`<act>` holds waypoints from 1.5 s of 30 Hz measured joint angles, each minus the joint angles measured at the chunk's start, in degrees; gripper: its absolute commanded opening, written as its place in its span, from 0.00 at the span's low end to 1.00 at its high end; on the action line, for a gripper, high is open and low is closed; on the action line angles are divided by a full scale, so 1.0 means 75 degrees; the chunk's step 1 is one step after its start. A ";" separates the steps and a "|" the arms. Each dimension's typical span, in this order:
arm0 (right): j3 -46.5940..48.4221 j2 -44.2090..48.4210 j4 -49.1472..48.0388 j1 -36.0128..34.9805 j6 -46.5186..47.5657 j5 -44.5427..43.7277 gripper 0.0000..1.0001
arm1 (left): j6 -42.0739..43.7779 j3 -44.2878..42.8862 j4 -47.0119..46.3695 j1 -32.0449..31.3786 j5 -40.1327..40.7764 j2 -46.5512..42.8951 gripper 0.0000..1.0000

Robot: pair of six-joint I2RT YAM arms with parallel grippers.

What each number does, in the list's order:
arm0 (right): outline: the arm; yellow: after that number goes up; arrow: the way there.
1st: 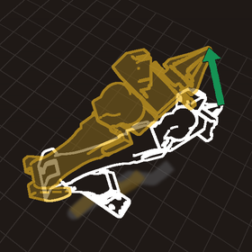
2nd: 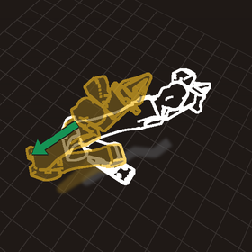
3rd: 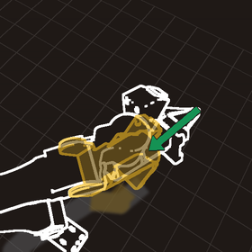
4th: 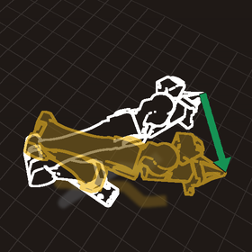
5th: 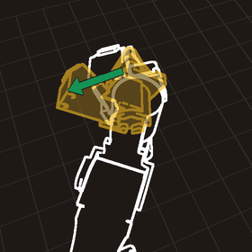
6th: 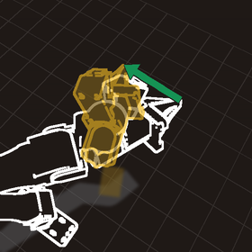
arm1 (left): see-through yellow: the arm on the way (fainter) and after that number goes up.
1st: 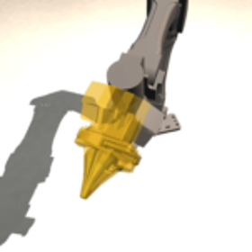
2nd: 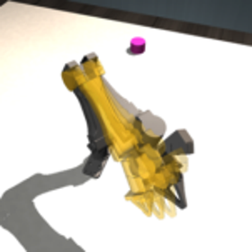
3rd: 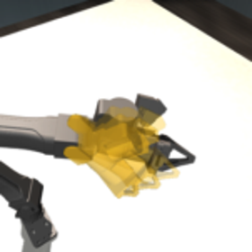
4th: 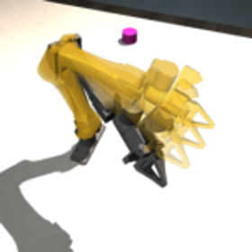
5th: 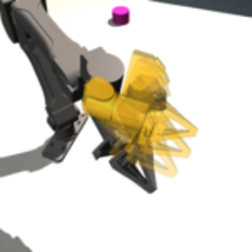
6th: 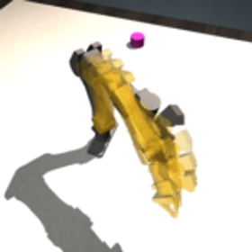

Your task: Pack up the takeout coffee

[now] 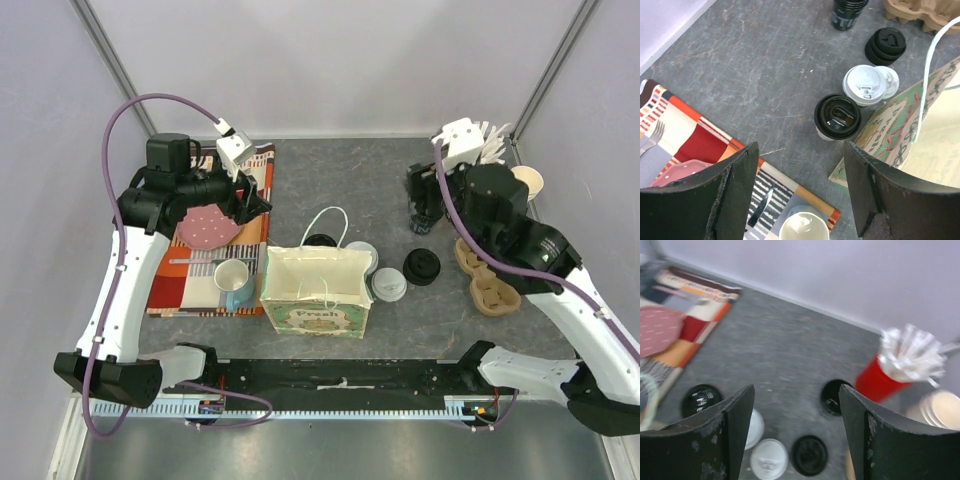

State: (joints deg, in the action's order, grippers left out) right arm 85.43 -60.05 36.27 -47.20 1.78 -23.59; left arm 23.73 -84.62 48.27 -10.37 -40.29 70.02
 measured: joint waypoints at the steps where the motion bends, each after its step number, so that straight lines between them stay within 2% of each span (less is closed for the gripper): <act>1: 0.0038 -0.0064 0.0122 0.0443 -0.0093 -0.0201 0.74 | -0.0017 0.0003 -0.0023 0.0000 0.0102 0.0000 0.75; 4: -0.0006 -0.0280 0.0402 0.1810 -0.0291 -0.0064 0.67 | -0.0026 0.0009 -0.0064 0.0000 0.0353 0.0000 0.75; 6: -0.0318 -0.0513 0.0423 0.3179 -0.0425 0.0309 0.66 | -0.0026 0.0067 -0.0090 0.0000 0.0525 0.0000 0.75; 7: -0.0621 -0.0679 0.0452 0.4199 -0.0545 0.0647 0.65 | -0.0026 0.0119 -0.0125 0.0003 0.0606 0.0000 0.75; 10: -0.1632 -0.0953 0.0513 0.6079 -0.0962 0.1373 0.77 | -0.0023 0.0341 -0.0233 0.0003 0.0775 -0.0003 0.75; 13: -0.2824 -0.0994 0.0743 0.6936 -0.1559 0.1518 0.82 | -0.0023 0.0676 -0.0358 0.0003 0.0991 -0.0003 0.74; 17: -0.3593 -0.0991 0.0851 0.7344 -0.2570 0.1504 0.77 | -0.0023 0.0927 -0.0434 0.0003 0.1166 0.0061 0.73; 19: -0.3806 -0.0991 0.0886 0.7478 -0.3337 0.1279 0.69 | -0.0023 0.1008 -0.0501 0.0003 0.1192 0.0096 0.73; 24: -0.3984 -0.0979 0.1247 0.7525 -0.5275 0.0455 0.75 | -0.0020 0.1186 -0.0539 0.0003 0.1279 0.0117 0.72; 28: -0.4252 -0.0979 0.1349 0.7525 -0.6397 0.0242 0.74 | -0.0020 0.1186 -0.0551 0.0006 0.1314 0.0195 0.72; 34: -0.4465 -0.1437 0.1326 0.7525 -0.7090 0.0230 0.73 | -0.0017 0.1186 -0.0554 0.0009 0.1320 0.0332 0.72; 45: -0.4712 -0.2285 0.1119 0.7469 -0.7347 0.0224 0.68 | -0.0012 0.1186 -0.0554 0.0009 0.1320 0.0466 0.71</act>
State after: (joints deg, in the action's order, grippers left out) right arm 50.09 -77.19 44.66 8.82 -53.32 -21.91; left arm 23.64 -75.72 44.12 -10.31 -30.39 73.52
